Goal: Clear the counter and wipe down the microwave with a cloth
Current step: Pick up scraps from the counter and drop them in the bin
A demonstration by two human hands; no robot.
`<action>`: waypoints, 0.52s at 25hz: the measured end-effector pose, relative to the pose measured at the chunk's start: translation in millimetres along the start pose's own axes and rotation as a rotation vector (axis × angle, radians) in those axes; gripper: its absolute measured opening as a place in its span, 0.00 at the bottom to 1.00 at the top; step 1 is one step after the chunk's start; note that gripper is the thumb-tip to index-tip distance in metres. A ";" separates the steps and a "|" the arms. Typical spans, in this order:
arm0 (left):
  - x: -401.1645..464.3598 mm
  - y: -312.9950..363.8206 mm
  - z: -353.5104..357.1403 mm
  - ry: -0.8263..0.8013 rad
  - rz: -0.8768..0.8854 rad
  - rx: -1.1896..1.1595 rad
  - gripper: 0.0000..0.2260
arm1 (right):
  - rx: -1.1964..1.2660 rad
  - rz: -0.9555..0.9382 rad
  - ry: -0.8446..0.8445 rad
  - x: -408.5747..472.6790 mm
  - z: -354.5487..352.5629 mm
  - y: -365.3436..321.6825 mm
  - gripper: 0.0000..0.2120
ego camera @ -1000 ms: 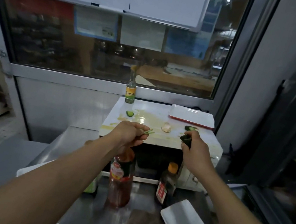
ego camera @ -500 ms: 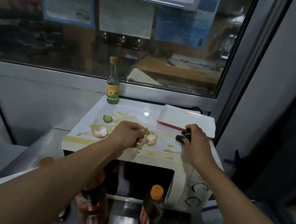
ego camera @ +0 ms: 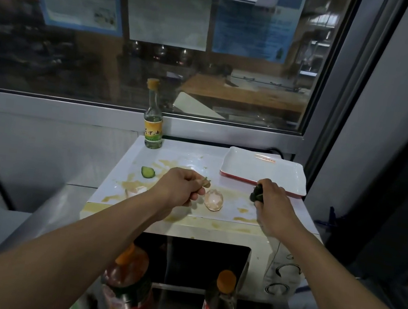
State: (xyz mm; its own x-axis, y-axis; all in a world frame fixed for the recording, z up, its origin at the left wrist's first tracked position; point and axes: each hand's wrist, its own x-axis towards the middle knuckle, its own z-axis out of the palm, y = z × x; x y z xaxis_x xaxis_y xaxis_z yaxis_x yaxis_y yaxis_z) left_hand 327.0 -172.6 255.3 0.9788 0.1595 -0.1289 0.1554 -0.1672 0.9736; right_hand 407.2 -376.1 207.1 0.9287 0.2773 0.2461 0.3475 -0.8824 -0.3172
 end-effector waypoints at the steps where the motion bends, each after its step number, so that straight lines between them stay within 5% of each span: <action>1: 1.1 -0.3 -1.9 -0.006 -0.003 0.004 0.08 | -0.004 0.011 -0.001 0.2 0.9 -0.8 0.14; 13: 5.5 -0.8 -27.6 0.015 -0.003 0.028 0.12 | 0.163 -0.033 0.043 6.2 -16.9 -47.5 0.16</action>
State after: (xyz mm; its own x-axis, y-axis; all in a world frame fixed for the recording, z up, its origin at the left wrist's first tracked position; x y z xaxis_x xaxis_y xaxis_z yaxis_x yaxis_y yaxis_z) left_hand 328.6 -144.7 259.0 0.9761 0.1747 -0.1291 0.1626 -0.1941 0.9674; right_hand 394.2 -338.9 239.1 0.9111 0.2858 0.2968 0.3977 -0.7987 -0.4515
